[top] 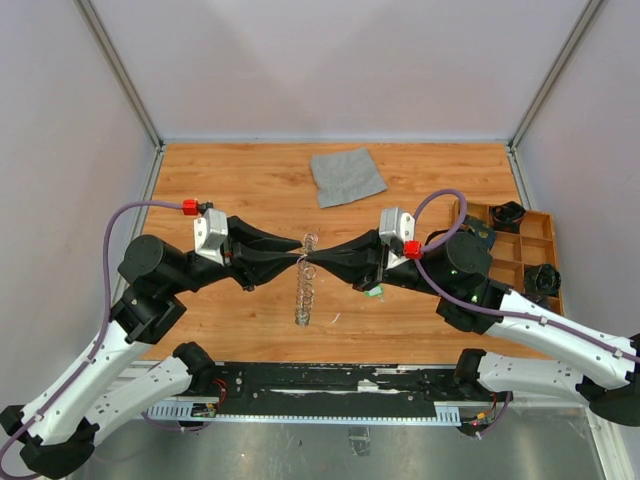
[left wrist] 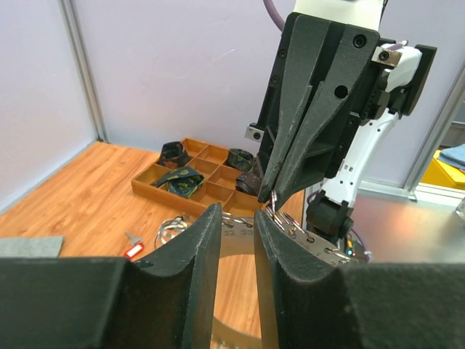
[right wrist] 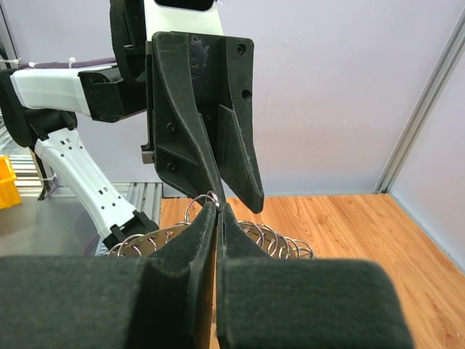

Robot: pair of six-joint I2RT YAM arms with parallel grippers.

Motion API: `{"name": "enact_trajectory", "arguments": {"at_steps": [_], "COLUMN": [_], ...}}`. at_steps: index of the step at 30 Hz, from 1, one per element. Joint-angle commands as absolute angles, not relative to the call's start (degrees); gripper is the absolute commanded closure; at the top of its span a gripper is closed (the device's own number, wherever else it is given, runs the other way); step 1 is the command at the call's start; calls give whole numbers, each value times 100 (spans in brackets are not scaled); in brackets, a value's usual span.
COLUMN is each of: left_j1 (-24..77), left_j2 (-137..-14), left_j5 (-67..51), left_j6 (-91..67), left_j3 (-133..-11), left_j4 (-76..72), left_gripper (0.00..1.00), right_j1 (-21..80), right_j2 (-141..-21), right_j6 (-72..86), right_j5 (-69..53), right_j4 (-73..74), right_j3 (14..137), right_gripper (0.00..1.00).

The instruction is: Put the keys on the keyring

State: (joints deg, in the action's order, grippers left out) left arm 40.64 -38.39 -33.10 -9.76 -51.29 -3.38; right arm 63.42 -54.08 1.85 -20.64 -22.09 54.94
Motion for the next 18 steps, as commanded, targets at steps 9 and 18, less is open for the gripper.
{"name": "enact_trajectory", "arguments": {"at_steps": [9,18], "left_j1": [4096,4096], "left_j2": [-3902,-3958], "left_j5": [-3611,-3652], "left_j6": [-1121,-743], "left_j3": [-5027,-5309], "left_j4": [-665,-205], "left_gripper": [91,99], "right_j1": [6434,6434], "right_j2": [-5471,-5345], "right_j6": [308,57], "right_j5": [-2188,-2086], "right_j4": [-2672,-1942], "right_j3": [5576,5761], "right_gripper": [99,91]}}
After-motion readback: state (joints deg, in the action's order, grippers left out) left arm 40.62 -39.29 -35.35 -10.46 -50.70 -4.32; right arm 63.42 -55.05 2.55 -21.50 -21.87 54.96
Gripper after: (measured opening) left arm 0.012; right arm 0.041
